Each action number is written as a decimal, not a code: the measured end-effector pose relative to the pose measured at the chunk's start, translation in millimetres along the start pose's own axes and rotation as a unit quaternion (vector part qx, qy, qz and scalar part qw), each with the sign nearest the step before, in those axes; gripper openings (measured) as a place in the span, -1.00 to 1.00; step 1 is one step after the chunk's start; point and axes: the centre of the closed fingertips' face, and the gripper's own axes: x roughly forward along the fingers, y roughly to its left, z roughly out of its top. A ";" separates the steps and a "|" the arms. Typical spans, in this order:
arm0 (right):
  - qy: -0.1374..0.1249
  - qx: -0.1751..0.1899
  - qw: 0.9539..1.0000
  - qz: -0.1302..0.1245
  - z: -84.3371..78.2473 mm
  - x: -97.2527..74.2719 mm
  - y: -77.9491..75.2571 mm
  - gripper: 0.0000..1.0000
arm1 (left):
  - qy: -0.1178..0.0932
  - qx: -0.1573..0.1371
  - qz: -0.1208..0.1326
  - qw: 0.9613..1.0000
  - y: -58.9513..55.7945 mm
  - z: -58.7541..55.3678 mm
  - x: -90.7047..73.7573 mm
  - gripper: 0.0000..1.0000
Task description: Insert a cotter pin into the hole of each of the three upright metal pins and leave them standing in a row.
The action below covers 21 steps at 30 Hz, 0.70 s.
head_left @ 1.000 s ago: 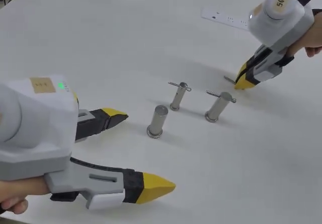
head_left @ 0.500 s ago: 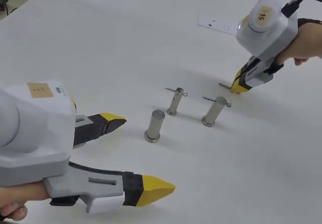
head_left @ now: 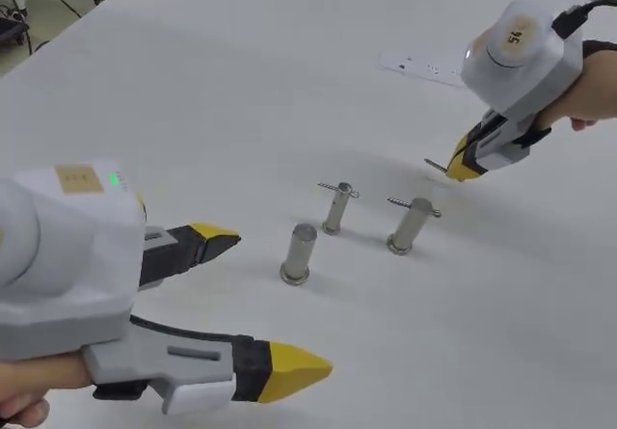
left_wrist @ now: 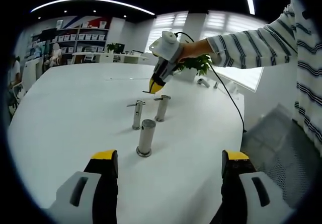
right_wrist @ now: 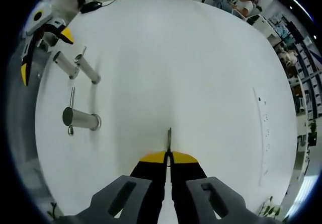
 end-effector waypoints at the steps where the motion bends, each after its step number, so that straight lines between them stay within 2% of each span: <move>1: -0.004 -0.002 1.000 -0.002 1.1 -3.7 -0.4 -0.96 | 0.000 0.002 0.000 1.000 -0.2 1.3 -0.5 0.69; 8: -0.035 -0.024 0.999 -0.029 9.4 -30.9 0.9 -0.95 | -0.008 0.009 0.003 1.000 0.5 13.1 -4.2 0.66; 14: -0.066 -0.039 0.996 -0.044 18.6 -60.2 10.4 -0.95 | -0.010 0.011 0.013 1.000 1.1 15.7 -7.0 0.66; 15: -0.073 -0.044 0.995 -0.049 22.2 -69.4 22.7 -0.95 | -0.011 0.010 0.016 1.000 1.7 16.7 -7.6 0.65; 20: -0.103 -0.053 0.991 -0.060 33.0 -89.7 40.0 -0.95 | -0.016 0.009 0.018 1.000 1.3 21.0 -10.3 0.62; 21: -0.110 -0.054 0.991 -0.062 35.4 -94.8 48.0 -0.95 | -0.016 0.009 0.018 1.000 1.3 22.4 -10.6 0.62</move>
